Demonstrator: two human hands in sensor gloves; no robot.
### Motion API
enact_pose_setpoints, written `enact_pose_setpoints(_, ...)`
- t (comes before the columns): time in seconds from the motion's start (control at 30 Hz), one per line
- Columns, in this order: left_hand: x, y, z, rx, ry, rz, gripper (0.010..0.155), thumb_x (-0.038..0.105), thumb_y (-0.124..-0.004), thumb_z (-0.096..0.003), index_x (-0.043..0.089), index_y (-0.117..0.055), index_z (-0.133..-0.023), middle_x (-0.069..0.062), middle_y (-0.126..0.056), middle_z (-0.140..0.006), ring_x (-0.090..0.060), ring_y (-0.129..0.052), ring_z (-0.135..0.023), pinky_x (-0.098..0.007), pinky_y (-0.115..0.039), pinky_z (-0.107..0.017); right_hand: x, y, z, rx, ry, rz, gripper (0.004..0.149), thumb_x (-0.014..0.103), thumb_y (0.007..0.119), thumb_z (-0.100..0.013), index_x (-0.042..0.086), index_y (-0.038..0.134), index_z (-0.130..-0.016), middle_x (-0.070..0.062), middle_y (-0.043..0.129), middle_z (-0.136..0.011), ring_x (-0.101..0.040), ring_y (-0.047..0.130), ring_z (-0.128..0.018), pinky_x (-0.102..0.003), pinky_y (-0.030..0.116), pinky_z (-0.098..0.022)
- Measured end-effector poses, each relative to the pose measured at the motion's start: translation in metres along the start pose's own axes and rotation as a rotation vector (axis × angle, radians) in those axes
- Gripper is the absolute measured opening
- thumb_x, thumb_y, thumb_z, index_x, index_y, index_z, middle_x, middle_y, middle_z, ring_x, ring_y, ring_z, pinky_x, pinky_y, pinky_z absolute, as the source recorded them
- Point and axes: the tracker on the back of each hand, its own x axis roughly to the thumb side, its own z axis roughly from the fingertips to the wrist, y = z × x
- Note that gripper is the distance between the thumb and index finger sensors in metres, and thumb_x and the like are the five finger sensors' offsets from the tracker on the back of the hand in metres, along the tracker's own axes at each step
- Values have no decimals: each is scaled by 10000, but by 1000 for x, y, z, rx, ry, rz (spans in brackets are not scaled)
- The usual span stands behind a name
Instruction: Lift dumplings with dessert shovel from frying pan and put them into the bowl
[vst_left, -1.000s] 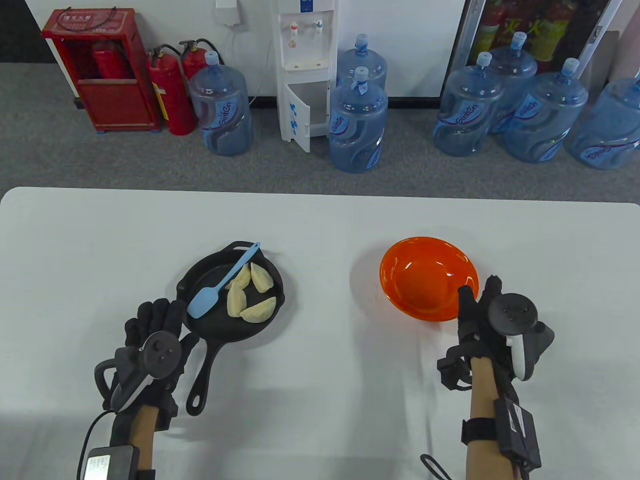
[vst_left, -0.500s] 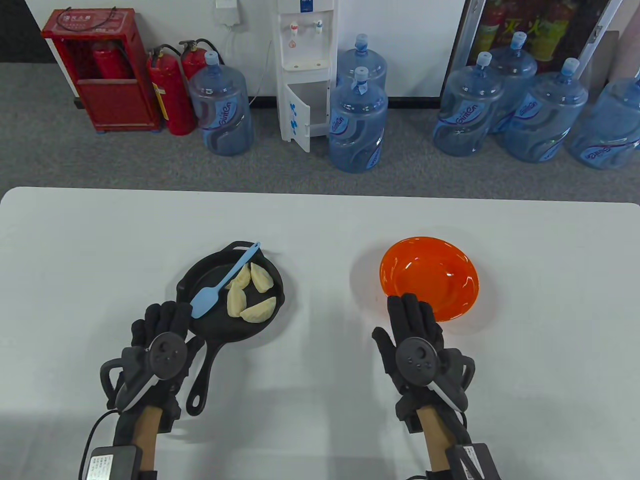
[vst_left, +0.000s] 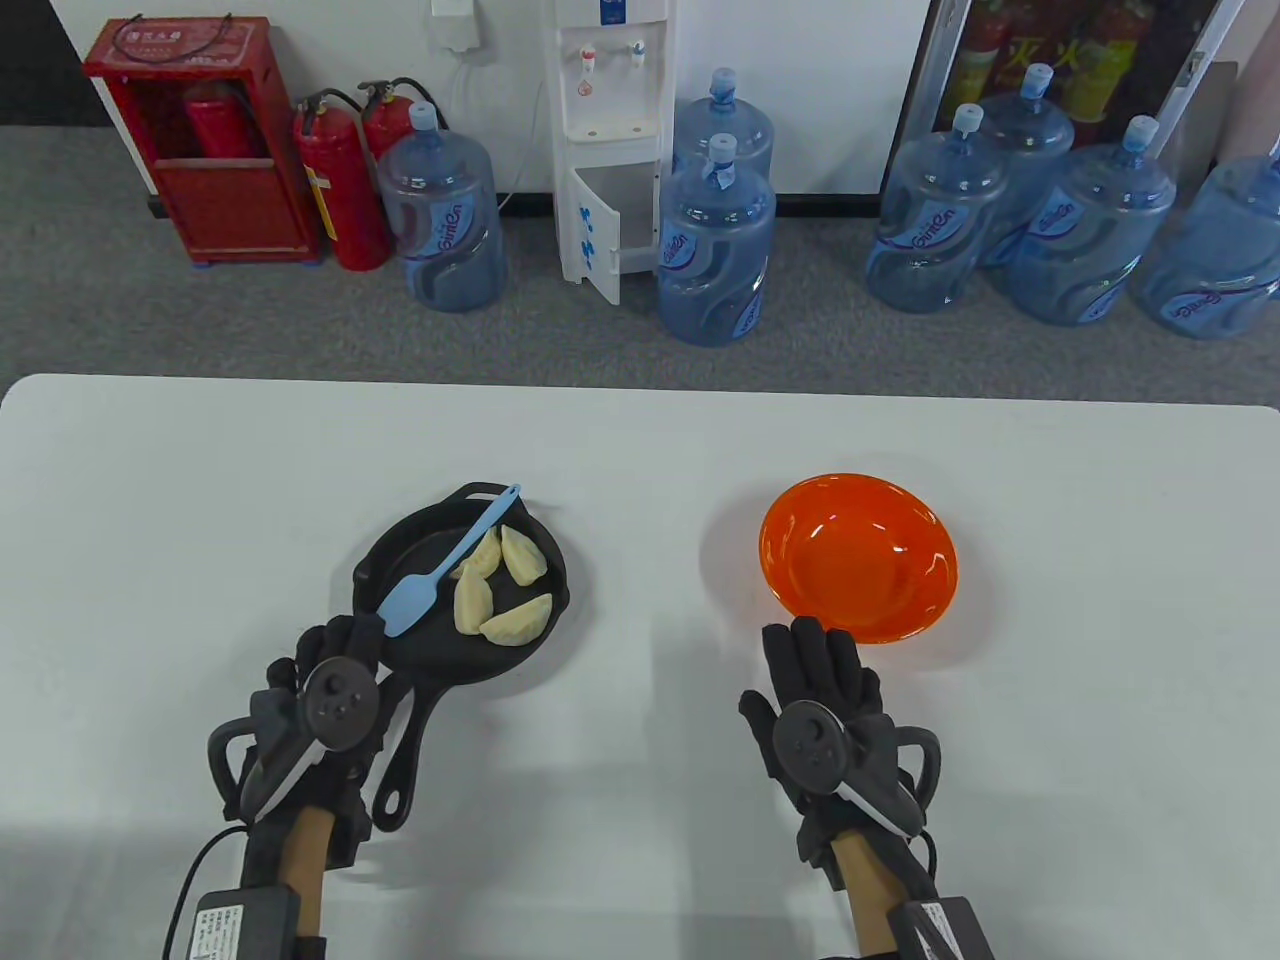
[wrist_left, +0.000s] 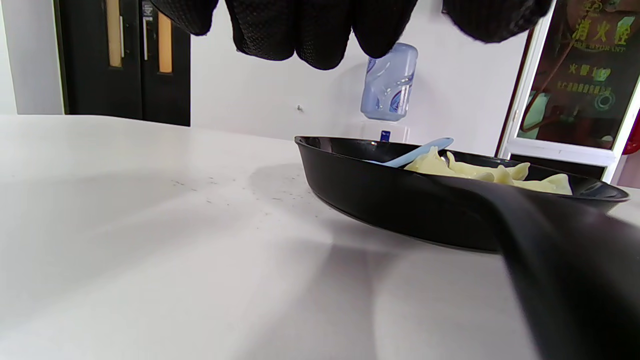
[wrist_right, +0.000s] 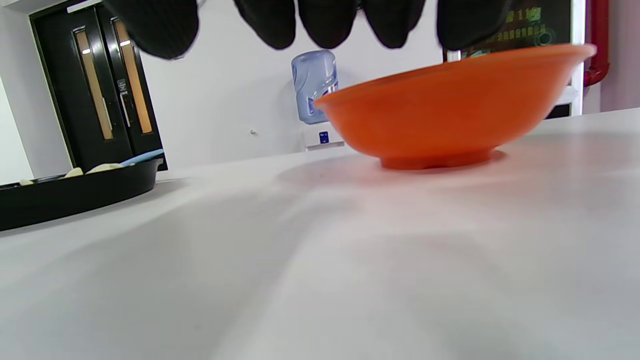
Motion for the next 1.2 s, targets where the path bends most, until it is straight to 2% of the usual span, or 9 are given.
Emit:
enact_pose_setpoints(0.2,4,3,-3,-13,48,-124,661,575,-638,-494,303,-585,-1094,-8,-667,-1141,-303,-778,-1084,-545,-647,-774,0,0,1,9,1,13,709,547,578,-663,182,378,-1237,-166,322,-1278,-494,378,-1122,-682,474,-755)
enact_pose_setpoints(0.37,14,3,-5,-98,105,-91,672,594,-641,-490,263,-628,-1075,-20,-748,-1075,-310,-888,-981,-527,-708,-743,-4,-2,1,10,5,-7,710,546,580,-663,181,378,-1237,-168,326,-1277,-495,381,-1122,-683,474,-755)
enact_pose_setpoints(0.57,33,-9,-11,-266,218,-118,705,640,-644,-475,220,-684,-1039,-39,-831,-973,-292,-975,-846,-515,-760,-698,-6,-5,3,0,9,-32,710,545,580,-664,176,381,-1236,-168,330,-1277,-495,389,-1120,-682,480,-754)
enact_pose_setpoints(0.77,45,-22,-13,-336,272,-118,721,679,-692,-444,197,-754,-978,-36,-905,-849,-243,-1042,-692,-497,-814,-630,-9,-6,3,-3,14,-59,714,545,581,-664,173,378,-1237,-169,332,-1277,-492,392,-1122,-682,482,-754)
enact_pose_setpoints(0.93,47,-34,-15,-379,291,-133,669,634,-725,-462,190,-762,-961,-17,-924,-795,-204,-1056,-628,-476,-836,-602,-11,-6,2,0,20,-67,716,546,582,-663,171,377,-1238,-169,330,-1277,-495,393,-1121,-683,482,-753)
enact_pose_setpoints(1.07,43,-38,-15,-336,287,-97,585,583,-728,-485,180,-789,-905,4,-936,-708,-171,-1055,-552,-466,-840,-587,-12,-6,2,-1,24,-72,711,540,582,-666,169,378,-1237,-174,322,-1276,-494,393,-1119,-666,478,-765)
enact_pose_setpoints(1.2,39,-39,-17,-354,309,-102,567,489,-696,-513,129,-719,-950,-11,-893,-716,-141,-1023,-533,-470,-838,-596,-12,-6,2,-2,28,-71,712,540,582,-665,168,379,-1237,-176,322,-1275,-496,394,-1118,-663,480,-765)
